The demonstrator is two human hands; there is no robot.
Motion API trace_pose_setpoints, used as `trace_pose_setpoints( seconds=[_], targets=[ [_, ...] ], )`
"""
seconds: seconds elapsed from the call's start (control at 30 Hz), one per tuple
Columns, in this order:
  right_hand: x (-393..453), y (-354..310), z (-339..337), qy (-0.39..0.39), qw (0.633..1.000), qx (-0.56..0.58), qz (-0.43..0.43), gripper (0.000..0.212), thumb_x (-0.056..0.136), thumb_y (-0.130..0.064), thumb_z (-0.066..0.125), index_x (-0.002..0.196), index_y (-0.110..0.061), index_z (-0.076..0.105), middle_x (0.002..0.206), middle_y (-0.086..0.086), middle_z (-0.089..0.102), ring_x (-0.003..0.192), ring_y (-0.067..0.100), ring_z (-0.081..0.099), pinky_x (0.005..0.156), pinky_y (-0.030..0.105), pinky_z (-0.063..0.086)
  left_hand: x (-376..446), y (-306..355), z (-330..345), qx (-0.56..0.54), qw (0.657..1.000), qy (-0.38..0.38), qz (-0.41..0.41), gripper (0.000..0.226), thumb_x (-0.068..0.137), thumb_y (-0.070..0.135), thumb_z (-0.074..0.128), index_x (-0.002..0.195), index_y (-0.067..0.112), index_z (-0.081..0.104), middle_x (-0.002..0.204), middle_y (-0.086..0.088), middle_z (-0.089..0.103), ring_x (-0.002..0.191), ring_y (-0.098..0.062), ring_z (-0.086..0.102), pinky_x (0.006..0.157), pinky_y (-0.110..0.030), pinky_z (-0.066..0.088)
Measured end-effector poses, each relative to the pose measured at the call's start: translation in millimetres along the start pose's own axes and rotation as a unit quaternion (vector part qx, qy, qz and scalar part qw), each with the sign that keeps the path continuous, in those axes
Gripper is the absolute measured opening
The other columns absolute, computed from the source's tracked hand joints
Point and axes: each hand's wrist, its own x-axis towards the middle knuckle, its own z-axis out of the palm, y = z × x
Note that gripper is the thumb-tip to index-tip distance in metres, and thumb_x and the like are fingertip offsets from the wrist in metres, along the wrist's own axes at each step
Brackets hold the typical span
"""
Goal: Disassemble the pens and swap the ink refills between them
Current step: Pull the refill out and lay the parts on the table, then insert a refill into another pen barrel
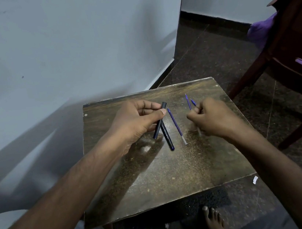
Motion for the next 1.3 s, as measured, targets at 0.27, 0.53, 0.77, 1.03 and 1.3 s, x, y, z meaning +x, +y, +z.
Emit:
trace_pose_setpoints(
  seconds=[0.27, 0.53, 0.77, 1.03, 1.3],
  targets=[
    [0, -1, -14, 0.054, 0.897, 0.433, -0.069, 0.033, 0.103, -0.012, 0.072, 0.131, -0.005, 0.056, 0.098, 0.013, 0.084, 0.079, 0.014, 0.078, 0.073, 0.025, 0.063, -3, -4, 9, 0.037, 0.998, -0.023, 0.037, 0.019, 0.086, 0.026, 0.093, 0.103, 0.028, 0.085, 0.091, 0.011, 0.085, 0.082, 0.001, 0.08, 0.071, -0.016, 0.061],
    [0, -7, -4, 0.065, 0.883, 0.451, -0.117, 0.017, 0.108, -0.017, 0.065, 0.114, -0.002, 0.069, 0.096, 0.011, 0.083, 0.084, 0.022, 0.077, 0.078, 0.03, 0.064, -5, -1, 10, 0.048, 0.995, -0.061, 0.07, 0.019, 0.086, 0.028, 0.092, 0.105, 0.029, 0.087, 0.099, 0.003, 0.087, 0.089, -0.008, 0.08, 0.079, -0.02, 0.063],
    [0, -10, 2, 0.026, 0.889, 0.438, -0.127, 0.01, 0.106, -0.02, 0.069, 0.107, -0.011, 0.071, 0.096, 0.012, 0.084, 0.081, 0.019, 0.077, 0.077, 0.029, 0.064, -6, -1, 7, 0.089, 0.992, -0.049, 0.072, 0.02, 0.083, 0.03, 0.094, 0.101, 0.032, 0.085, 0.092, 0.011, 0.086, 0.082, -0.001, 0.08, 0.074, -0.014, 0.061],
    [3, -13, 4, 0.013, 0.899, 0.415, -0.137, 0.018, 0.107, -0.017, 0.066, 0.113, -0.001, 0.068, 0.094, 0.012, 0.083, 0.077, 0.019, 0.076, 0.072, 0.029, 0.065, -7, -1, 4, 0.104, 0.99, -0.04, 0.084, 0.019, 0.084, 0.029, 0.095, 0.1, 0.031, 0.085, 0.09, 0.012, 0.086, 0.077, 0.004, 0.078, 0.069, -0.006, 0.055],
    [2, -19, 15, -0.002, 0.92, 0.354, -0.165, 0.016, 0.103, -0.02, 0.072, 0.107, -0.005, 0.076, 0.099, 0.013, 0.081, 0.089, 0.019, 0.078, 0.072, 0.028, 0.062, -5, 2, 0, 0.07, 0.993, -0.029, 0.094, 0.017, 0.087, 0.023, 0.092, 0.099, 0.031, 0.083, 0.091, 0.012, 0.086, 0.084, 0.0, 0.081, 0.078, -0.018, 0.064]
  ],
)
